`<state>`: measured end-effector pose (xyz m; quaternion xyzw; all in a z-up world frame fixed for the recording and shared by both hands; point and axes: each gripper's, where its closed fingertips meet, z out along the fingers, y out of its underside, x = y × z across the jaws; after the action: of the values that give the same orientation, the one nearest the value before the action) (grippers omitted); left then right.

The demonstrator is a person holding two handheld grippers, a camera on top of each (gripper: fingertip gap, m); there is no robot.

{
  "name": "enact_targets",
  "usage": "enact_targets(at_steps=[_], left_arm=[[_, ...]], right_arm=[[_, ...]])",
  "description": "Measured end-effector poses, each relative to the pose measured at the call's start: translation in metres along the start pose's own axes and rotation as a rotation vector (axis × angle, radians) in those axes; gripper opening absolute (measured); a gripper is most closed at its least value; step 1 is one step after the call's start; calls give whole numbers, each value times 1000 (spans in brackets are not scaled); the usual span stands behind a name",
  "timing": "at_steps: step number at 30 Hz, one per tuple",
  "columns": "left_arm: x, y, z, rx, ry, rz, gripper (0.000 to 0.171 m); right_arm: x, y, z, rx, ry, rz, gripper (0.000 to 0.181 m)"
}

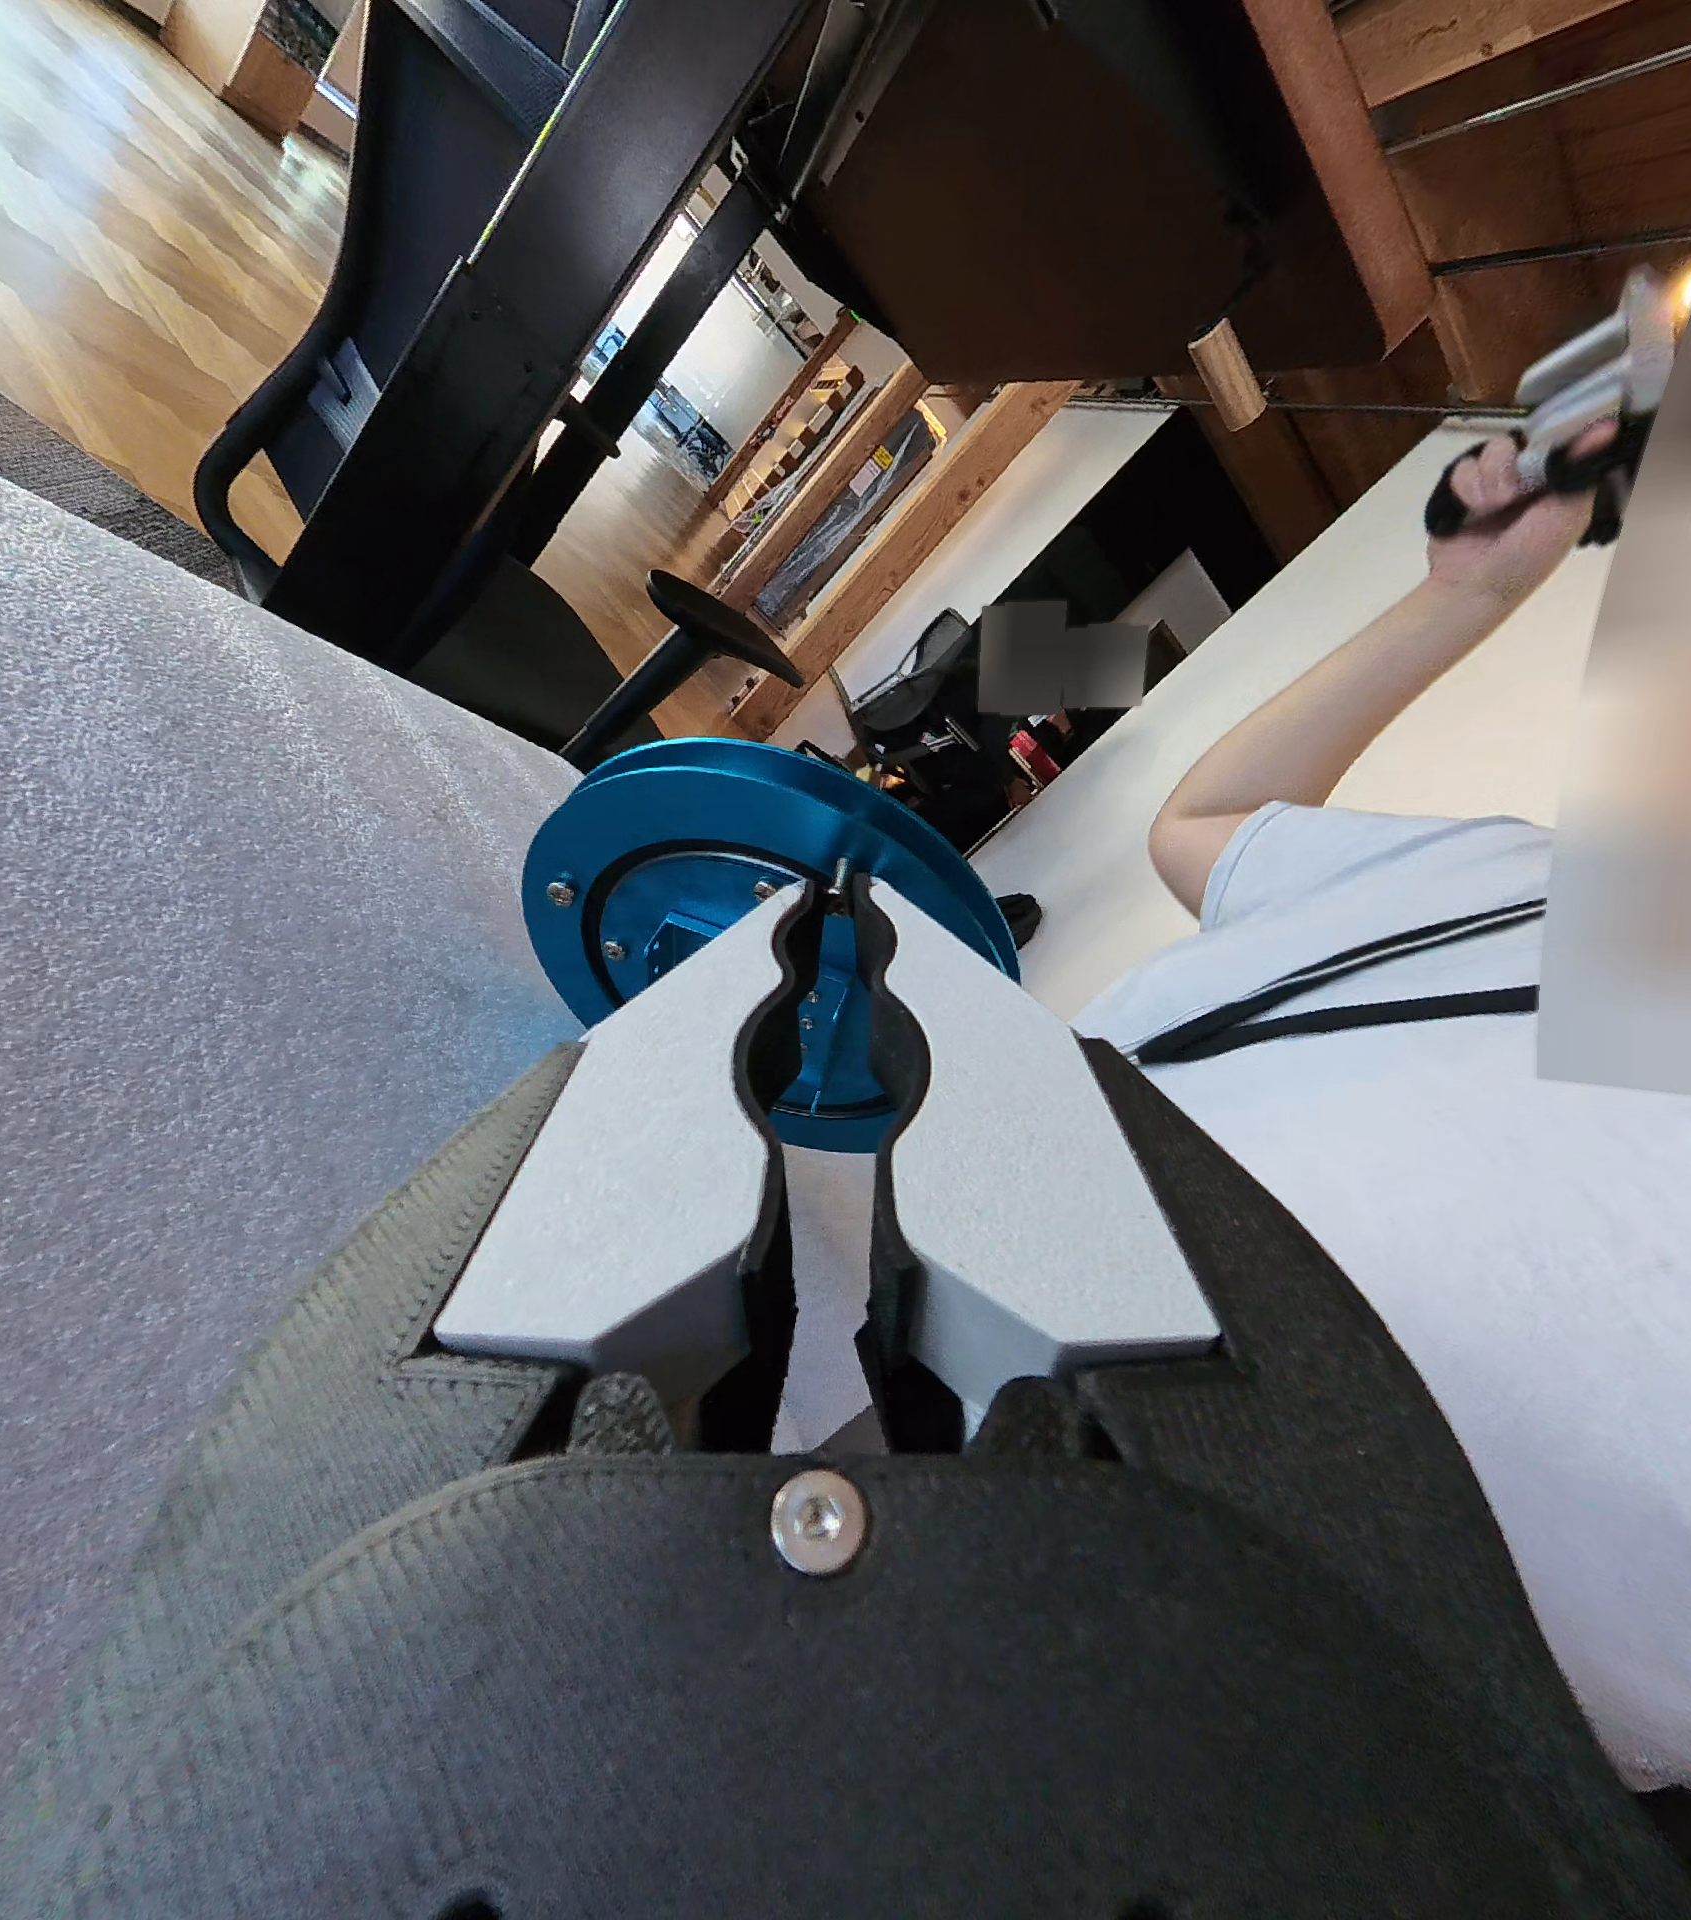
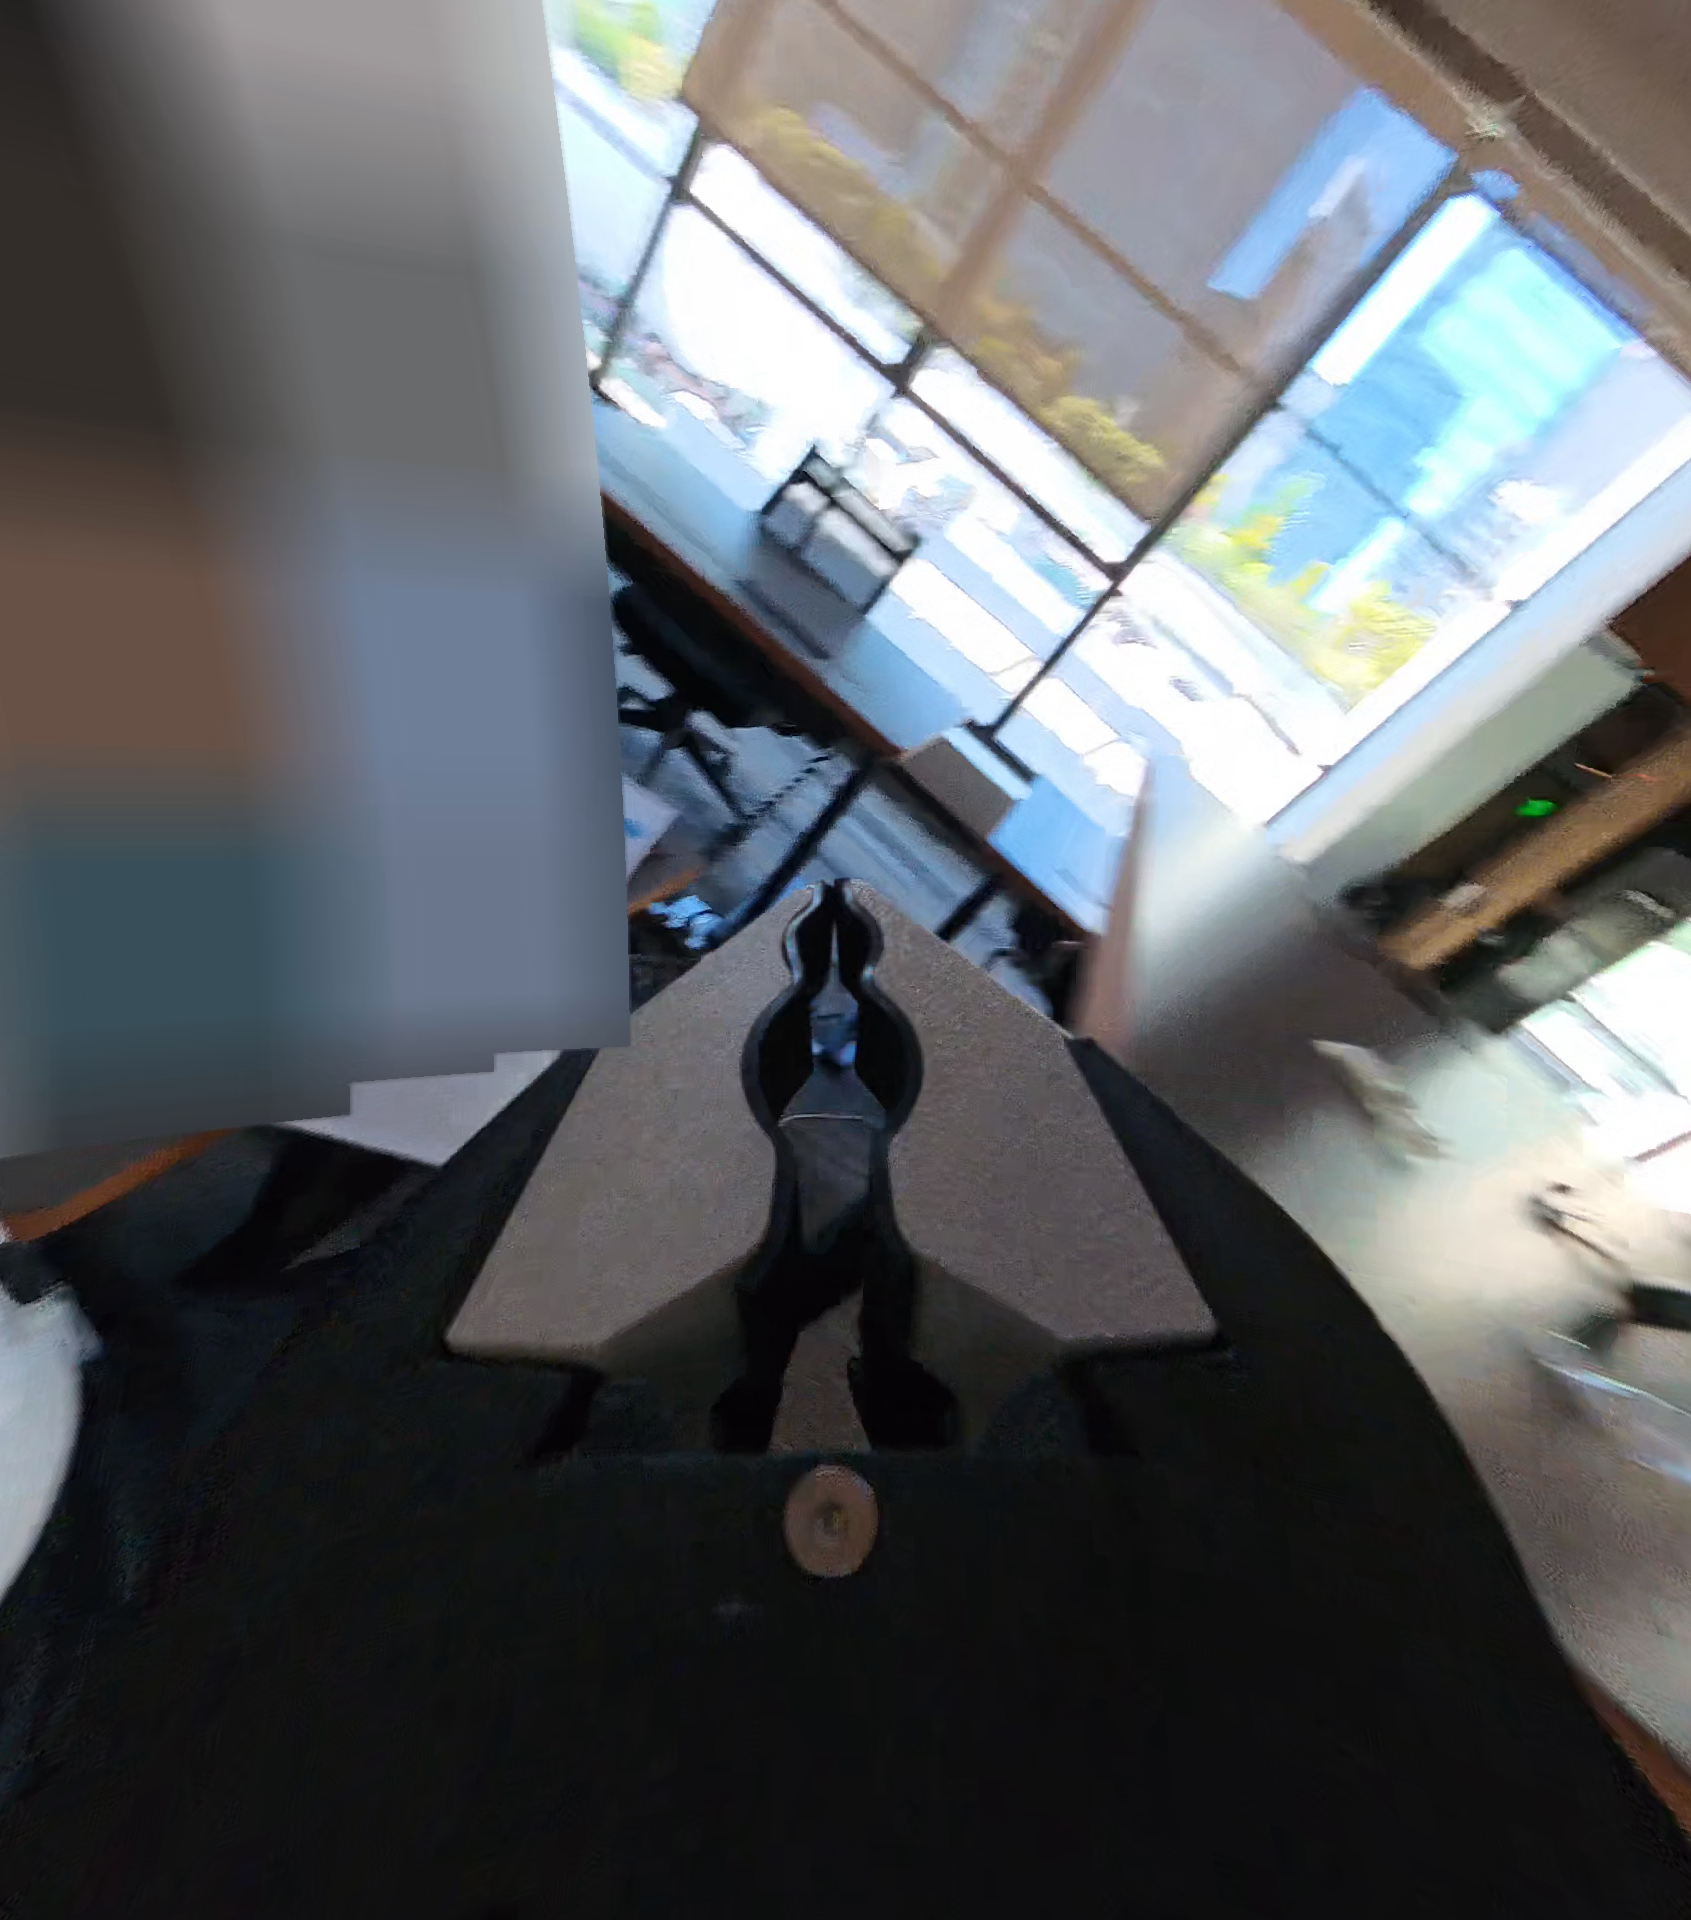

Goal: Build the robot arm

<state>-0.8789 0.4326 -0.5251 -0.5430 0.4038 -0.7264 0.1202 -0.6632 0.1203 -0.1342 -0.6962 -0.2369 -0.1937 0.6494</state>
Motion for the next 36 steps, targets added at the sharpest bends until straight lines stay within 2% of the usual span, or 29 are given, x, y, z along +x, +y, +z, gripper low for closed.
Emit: enact_targets(at_steps=[4,7,9,10,11,13,14,15,17,19,21,22,24,25,26,29,31,33,36], left_arm=[[0,0,0,-5,7,-15,4],[1,0,1,-8,18,-25,4],[4,2,2,-23,37,-20,4],[5,2,3,-29,45,-16,4],[6,2,4,-29,49,-10,4],[7,3,5,-34,62,-2,4],[8,3,5,-39,68,5,4],[8,3,5,-41,69,14,4],[9,4,3,-51,74,27,4],[9,5,2,-63,74,42,4],[10,6,3,-77,84,55,4],[9,5,3,-78,90,58,4],[8,4,5,-68,102,54,4],[8,3,5,-62,111,49,4],[8,3,5,-60,126,40,4],[1,0,-1,-49,116,-31,7],[-7,-7,-11,-24,76,-85,26],[-10,-21,-25,42,52,-125,39],[-20,-29,-44,74,-74,-98,41]], right_arm=[[-139,44,67,-100,-352,54,8],[-243,88,129,-127,-690,149,18],[-300,116,179,-106,-890,225,25],[-317,138,211,-132,-930,204,33],[-327,159,242,-142,-955,145,36],[-338,184,300,-66,-1014,80,43],[-340,188,323,-33,-1069,126,49],[-345,186,332,8,-1201,188,55],[-348,186,343,26,-1441,236,58],[-356,198,361,-14,-1570,156,61],[-368,200,364,-61,-1757,157,63],[-373,198,357,-97,-1889,182,58],[-384,206,356,-178,-2032,145,43],[-385,211,350,-215,-2127,114,27],[-384,209,347,-251,-2200,141,22],[-384,211,348,-224,-2278,144,16],[-386,212,353,-242,-2285,170,15],[-391,215,361,-312,-2279,203,14],[-403,222,374,-493,-2281,266,14]])
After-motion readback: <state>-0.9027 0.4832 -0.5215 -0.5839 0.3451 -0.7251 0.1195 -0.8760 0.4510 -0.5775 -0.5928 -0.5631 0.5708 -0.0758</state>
